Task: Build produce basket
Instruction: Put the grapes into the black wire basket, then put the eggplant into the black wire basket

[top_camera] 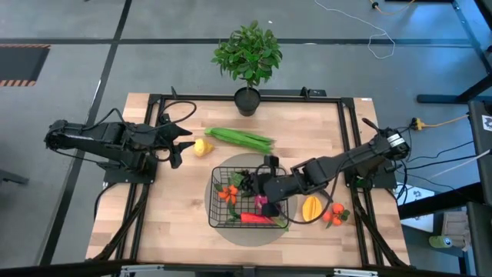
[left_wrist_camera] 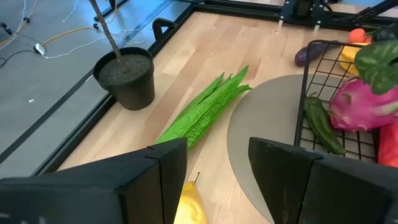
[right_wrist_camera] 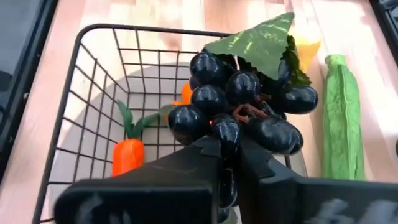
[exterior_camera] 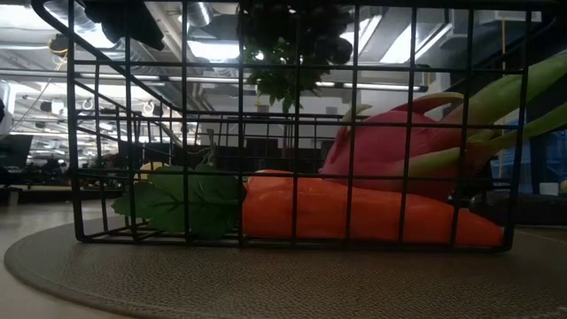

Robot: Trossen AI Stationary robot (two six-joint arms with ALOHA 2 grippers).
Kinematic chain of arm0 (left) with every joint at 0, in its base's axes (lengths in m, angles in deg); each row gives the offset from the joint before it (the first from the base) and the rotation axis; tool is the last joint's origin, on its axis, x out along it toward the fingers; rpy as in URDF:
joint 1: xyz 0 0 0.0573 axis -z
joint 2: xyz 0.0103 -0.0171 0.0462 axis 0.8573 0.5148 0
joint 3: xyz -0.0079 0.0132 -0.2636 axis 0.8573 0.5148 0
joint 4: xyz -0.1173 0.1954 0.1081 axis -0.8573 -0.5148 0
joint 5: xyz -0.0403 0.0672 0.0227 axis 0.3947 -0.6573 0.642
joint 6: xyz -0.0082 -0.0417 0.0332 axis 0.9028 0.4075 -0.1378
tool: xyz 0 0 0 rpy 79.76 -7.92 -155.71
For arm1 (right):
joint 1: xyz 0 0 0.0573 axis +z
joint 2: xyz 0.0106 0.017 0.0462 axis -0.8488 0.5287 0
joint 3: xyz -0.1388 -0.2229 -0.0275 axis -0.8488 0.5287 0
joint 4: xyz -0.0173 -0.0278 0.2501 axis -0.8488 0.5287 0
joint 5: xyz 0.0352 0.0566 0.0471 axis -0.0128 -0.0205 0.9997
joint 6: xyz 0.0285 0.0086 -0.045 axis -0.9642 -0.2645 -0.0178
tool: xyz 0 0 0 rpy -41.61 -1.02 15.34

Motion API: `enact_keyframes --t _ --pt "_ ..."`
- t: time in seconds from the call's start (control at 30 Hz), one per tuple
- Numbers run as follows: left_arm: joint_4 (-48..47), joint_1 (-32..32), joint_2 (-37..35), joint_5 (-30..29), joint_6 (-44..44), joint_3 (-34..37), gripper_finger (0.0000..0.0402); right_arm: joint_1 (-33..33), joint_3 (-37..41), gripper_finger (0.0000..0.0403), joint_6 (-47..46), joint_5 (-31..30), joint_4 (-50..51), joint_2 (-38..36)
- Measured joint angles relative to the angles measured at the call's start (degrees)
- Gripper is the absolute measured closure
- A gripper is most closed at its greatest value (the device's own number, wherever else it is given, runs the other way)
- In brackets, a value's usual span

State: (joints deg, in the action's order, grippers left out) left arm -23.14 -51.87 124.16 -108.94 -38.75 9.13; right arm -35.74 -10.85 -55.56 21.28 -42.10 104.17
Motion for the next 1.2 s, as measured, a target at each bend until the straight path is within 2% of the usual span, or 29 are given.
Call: enact_keyframes --t 0.3,0.73,0.9,1.2 --pt "-0.2 0.0 0.0 0.0 0.0 0.0 0.0241 -0.2 0.0 0.0376 -3.2 0.0 -0.5 0.2" --pt "-0.2 0.0 0.0 0.0 0.0 0.0 0.0241 -0.2 0.0 0.0273 -1.5 -0.1 -2.3 0.2" --pt "-0.2 0.0 0.0 0.0 0.0 0.0 0.0241 -0.2 0.0 0.0244 -1.5 -2.9 -3.6 0.2" --pt "-0.2 0.0 0.0 0.0 0.0 0.0 0.0241 -0.3 0.0 0.0234 -1.5 -4.3 -3.6 0.2"
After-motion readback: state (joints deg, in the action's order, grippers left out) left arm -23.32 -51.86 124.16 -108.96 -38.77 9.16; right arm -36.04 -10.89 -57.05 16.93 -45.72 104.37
